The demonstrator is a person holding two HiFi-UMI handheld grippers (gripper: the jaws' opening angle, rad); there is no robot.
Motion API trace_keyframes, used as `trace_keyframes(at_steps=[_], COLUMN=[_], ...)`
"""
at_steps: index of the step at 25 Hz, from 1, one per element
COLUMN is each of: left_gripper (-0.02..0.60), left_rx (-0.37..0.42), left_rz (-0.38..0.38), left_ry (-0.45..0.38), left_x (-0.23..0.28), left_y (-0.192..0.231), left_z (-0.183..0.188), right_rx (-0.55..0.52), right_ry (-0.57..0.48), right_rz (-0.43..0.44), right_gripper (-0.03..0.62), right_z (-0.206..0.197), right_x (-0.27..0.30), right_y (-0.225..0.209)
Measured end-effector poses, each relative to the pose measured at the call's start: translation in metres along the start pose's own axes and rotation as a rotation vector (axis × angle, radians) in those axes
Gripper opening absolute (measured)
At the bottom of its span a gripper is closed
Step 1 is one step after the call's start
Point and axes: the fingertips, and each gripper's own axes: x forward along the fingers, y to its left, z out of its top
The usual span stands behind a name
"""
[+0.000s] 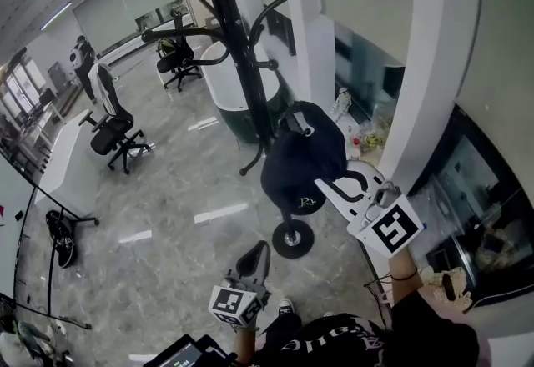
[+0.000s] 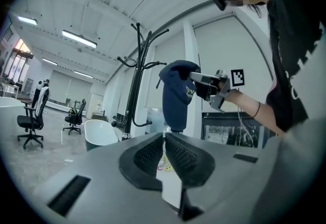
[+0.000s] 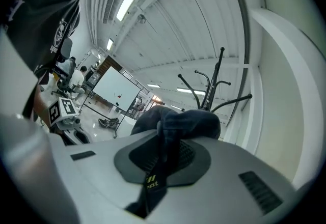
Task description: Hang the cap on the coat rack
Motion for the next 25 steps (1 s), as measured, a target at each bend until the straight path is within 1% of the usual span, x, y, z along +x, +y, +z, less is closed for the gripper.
trace_keyframes(at_steps=[3,7,11,13,17,21,25], left_gripper=[0.005,0.005,0.005,0.005,0.005,0.005,0.005], left_rx=[-0.005,-0.025,-0.033,-0.039,-0.038,-0.045,-0.049], left_rz=[-0.022,-0.042,-0.073,-0.096,-0.113,-0.11,-0.114], left_ry=[-0.002,0.008,-0.004,0.002,0.003,0.006,0.01], left_x=[0.003,0.007,0.012,0.014,0.015,0.017,0.017], left_y=[0.022,0.043,0.059,0.063,0.073,0.081,0.088], left_z=[0.001,0.002,0.002,0.004,0.001,-0.002,-0.007], right_rx=[-0.009,-0.034,-0.049,-0.037,0.019,0.079,0.122], right_ry=[-0.04,-0.063,-0.063,-0.057,-0.027,0.007,0.08], right_rz=[-0.03,-0.075,-0.099,-0.11,-0.119,-0.125,-0.112], right_gripper=[0.037,0.037,0.037,0.037,0.037,0.037,0.037], right_z=[0.018,0.034,0.04,0.037,0.019,-0.011,-0.047], right_x=[0.019,0.041,0.065,0.078,0.098,0.116,0.139], right_y=[-0.016,-0.037,-0.059,-0.069,-0.083,-0.09,-0.088])
